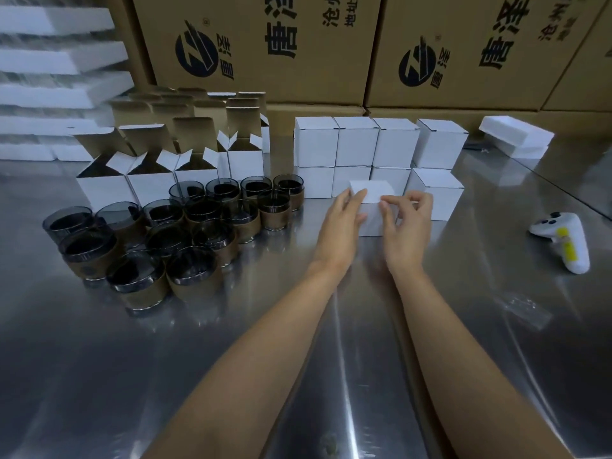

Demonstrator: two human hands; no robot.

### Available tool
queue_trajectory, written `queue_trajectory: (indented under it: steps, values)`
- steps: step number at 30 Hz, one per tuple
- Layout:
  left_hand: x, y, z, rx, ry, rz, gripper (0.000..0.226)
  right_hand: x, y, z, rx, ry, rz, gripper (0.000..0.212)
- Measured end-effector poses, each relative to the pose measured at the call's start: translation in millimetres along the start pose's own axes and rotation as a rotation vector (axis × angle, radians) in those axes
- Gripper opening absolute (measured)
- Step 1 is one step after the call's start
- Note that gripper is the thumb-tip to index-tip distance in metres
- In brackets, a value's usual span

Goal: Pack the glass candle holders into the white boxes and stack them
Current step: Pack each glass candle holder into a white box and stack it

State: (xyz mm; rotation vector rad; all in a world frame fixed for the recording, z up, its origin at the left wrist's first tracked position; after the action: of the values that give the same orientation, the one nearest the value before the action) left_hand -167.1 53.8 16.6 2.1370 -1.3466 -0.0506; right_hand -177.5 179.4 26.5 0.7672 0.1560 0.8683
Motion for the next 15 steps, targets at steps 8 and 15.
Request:
queue_trajectory:
  steps: [8,15]
  values:
    - [-39.3,22.6,-5.0,-0.231,0.271,0.181,0.047,-12.4,16.3,-12.3,-0.033,-0.038,-0.048,0.027]
    - [-46.8,31.2,9.6,-0.219,0.367,0.252,0.079,-26.8,22.9,-22.7,-0.079,-0.092,0.025,0.053]
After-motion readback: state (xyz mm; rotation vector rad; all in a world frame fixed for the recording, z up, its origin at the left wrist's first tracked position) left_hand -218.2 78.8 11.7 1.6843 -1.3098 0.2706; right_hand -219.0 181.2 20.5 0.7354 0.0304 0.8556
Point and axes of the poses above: each hand's wrist, its own y-axis towards the middle knuckle, its own x-axis out of the back of the hand, z = x × y, the point moved 5 cm from there along y, towards the middle knuckle, and after that the axes turned 13 degrees about -z, right-handed, at the moved point
